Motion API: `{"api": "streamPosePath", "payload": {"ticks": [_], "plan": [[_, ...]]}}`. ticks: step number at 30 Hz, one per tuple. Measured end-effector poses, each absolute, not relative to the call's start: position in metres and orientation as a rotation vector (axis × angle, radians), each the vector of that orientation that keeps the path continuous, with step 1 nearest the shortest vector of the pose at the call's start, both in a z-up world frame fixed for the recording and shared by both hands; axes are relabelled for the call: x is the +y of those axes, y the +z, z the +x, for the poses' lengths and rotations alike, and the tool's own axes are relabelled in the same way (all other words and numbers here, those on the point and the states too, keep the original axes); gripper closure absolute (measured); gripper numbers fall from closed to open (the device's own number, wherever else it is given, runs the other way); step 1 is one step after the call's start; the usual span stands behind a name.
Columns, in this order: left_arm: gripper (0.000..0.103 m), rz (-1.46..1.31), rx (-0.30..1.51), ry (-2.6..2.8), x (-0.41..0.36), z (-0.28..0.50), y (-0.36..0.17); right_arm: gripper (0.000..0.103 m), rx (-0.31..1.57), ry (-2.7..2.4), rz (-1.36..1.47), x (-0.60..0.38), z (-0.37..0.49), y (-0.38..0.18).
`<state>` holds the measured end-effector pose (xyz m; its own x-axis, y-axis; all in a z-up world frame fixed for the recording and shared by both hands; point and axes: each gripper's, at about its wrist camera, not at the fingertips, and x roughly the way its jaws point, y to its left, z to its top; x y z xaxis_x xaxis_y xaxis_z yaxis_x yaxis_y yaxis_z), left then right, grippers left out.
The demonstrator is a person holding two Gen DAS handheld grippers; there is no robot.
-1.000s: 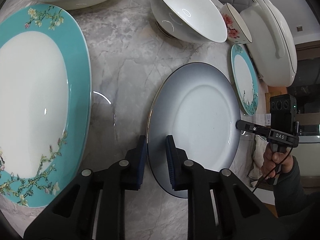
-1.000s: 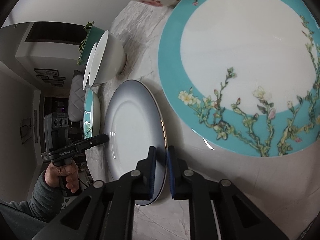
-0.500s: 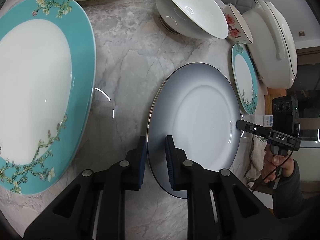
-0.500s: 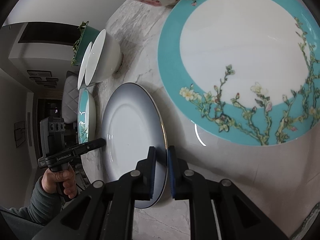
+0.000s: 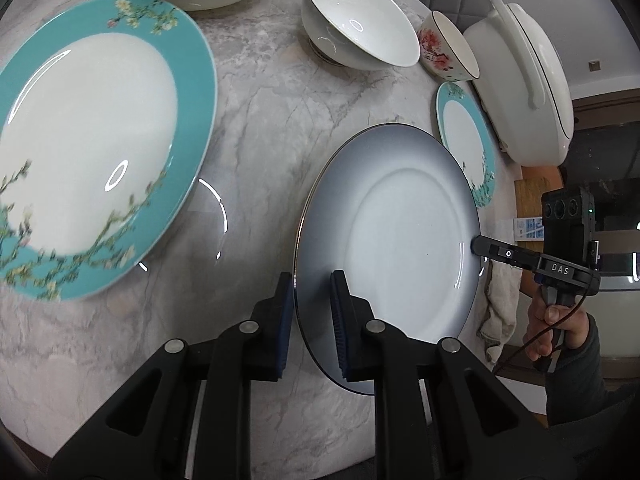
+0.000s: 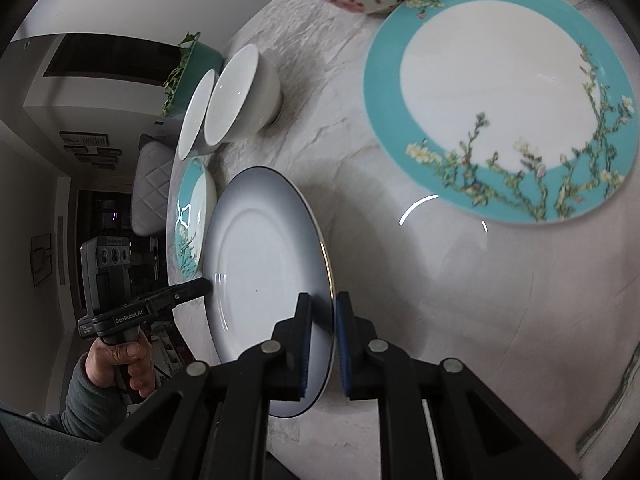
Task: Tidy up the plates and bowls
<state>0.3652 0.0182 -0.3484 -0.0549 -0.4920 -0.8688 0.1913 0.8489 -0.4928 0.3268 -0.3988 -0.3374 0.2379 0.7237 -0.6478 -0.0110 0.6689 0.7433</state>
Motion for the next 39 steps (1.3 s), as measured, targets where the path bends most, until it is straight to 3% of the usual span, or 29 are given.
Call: {"api": "streamPosePath", "payload": {"ticks": [13, 39], "plan": [[0.087, -0.262, 1.561, -0.542, 0.058, 0.312, -0.359, 0.089, 1.290, 0.559, 0.680, -0.351, 0.291, -0.345], [0.086, -0.231, 1.526, -0.548, 0.062, 0.325, -0.393, 0.087, 1.275, 0.489, 0.671, -0.347, 0.285, -0.377]]}}
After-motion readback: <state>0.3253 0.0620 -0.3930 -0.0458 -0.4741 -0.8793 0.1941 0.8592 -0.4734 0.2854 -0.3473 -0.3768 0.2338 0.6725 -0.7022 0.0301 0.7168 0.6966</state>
